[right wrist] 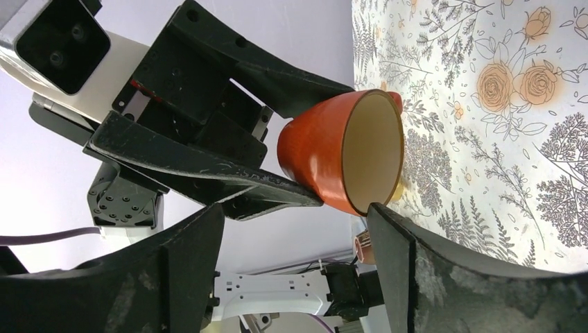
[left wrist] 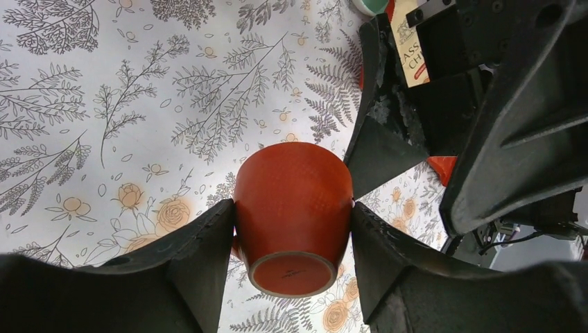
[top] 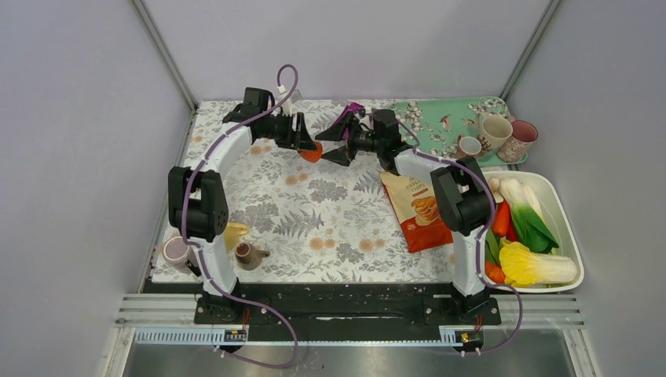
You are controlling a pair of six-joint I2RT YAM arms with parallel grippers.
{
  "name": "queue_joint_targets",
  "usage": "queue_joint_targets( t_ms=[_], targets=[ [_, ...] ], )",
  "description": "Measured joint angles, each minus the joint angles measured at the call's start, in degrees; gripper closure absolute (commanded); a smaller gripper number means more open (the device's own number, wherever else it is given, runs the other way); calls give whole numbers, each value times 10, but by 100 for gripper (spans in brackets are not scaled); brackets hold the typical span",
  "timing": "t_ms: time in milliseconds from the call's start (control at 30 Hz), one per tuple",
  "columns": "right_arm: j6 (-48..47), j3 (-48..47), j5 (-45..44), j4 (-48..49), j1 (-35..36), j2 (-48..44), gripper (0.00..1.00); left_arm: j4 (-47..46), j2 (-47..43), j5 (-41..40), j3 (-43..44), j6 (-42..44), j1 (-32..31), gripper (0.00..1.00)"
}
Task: Turn the mug right side up
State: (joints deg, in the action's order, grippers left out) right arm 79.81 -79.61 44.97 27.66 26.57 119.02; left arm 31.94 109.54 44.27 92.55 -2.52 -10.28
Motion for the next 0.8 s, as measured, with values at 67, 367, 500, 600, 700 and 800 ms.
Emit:
queue_joint_targets(
  t_ms=[67,367,500,600,700,800],
  targets=[
    [5,-4,4,0,-1,2,21,-5,0,5,0,-5,0,100],
    [69,-22,11,49,-3,34,25,-30,0,36,0,-19,-8,100],
    [75,-40,10,56,-3,36,30,-31,0,55,-1,-24,-18,100],
    [75,-46,10,59,-2,36,61,-32,0,65,-1,-24,-21,100],
    [75,-46,11,55,-2,43,86,-43,-5,77,0,-24,-20,100],
    [78,-46,17,57,-2,45,100,-47,-7,83,0,-21,-18,82]
  ],
)
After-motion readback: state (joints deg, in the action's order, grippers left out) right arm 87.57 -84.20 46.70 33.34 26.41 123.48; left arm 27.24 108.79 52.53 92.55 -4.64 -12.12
